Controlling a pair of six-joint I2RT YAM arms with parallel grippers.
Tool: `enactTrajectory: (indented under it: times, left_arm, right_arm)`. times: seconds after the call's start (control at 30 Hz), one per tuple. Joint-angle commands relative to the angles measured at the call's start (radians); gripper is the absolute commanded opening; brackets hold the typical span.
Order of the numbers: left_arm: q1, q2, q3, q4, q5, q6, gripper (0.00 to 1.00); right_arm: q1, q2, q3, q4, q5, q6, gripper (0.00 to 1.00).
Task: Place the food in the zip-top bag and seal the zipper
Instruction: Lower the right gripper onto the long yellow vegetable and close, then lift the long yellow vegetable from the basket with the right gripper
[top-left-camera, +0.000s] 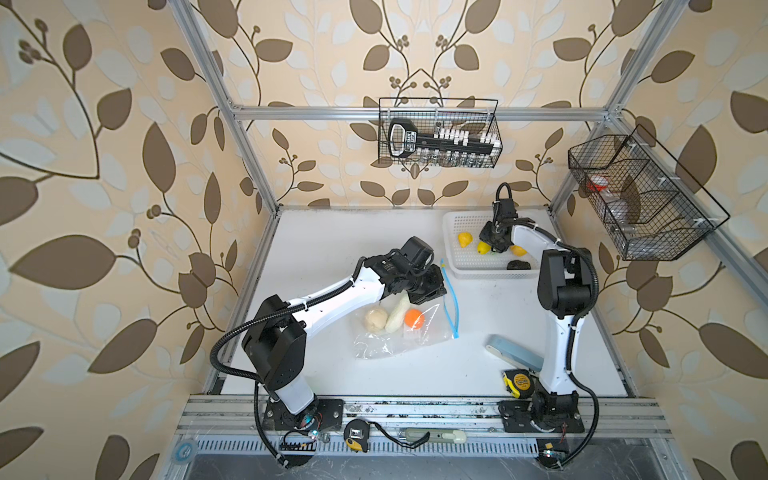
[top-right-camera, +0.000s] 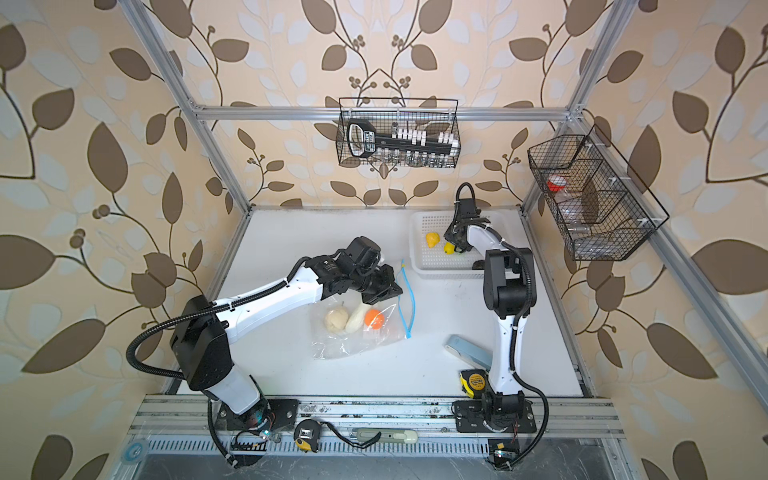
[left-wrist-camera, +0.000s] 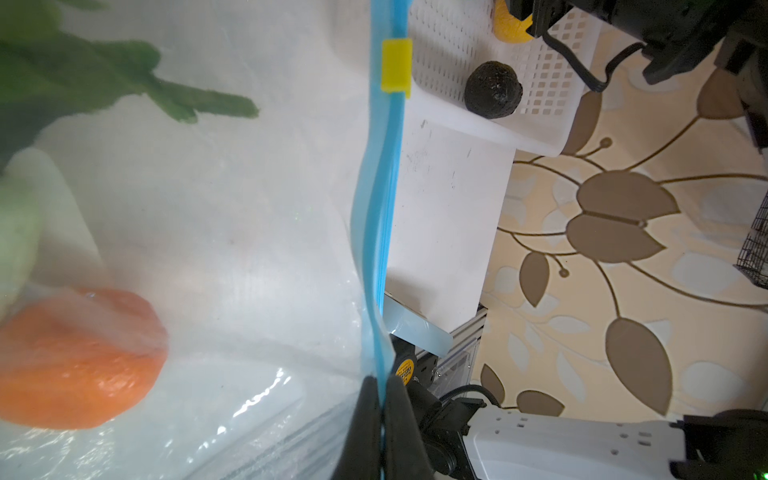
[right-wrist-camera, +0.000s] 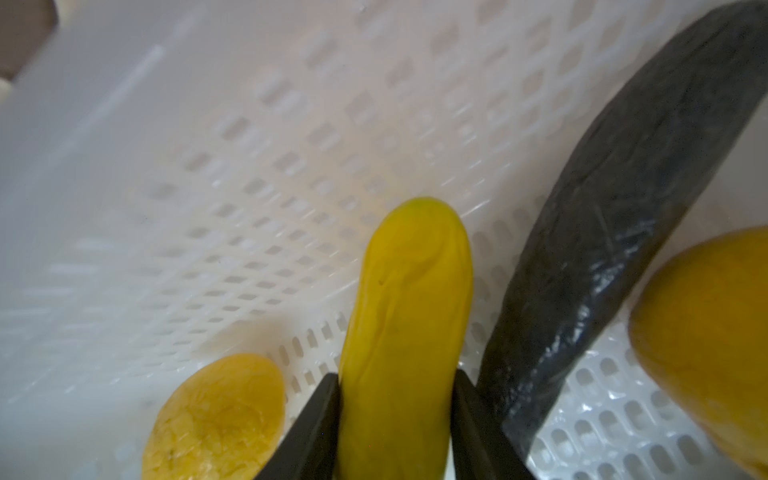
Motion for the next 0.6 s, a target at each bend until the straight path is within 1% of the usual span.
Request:
enactTrajectory:
  times: [0.0,0.37,0.57]
  left_arm:
    - [-0.009,-0.058,-0.023,0.002,-0.009,0.015,0.0]
    - [-0.011,-0.078,-0.031,-0.001,-0.021,0.018,0.0]
    - [-0.009,-0.073,-0.024,-0.001,-0.023,0.018,0.0]
  right_arm:
    - [-0.001,-0.065,-0.028,0.022,-0.03,0.02,0.4]
    - [-0.001,-0.145,-0.076,0.028,-0.035,0.023,0.38]
    - [-0.001,-0.23,-0.148,0.042,-0.041,0.019,0.38]
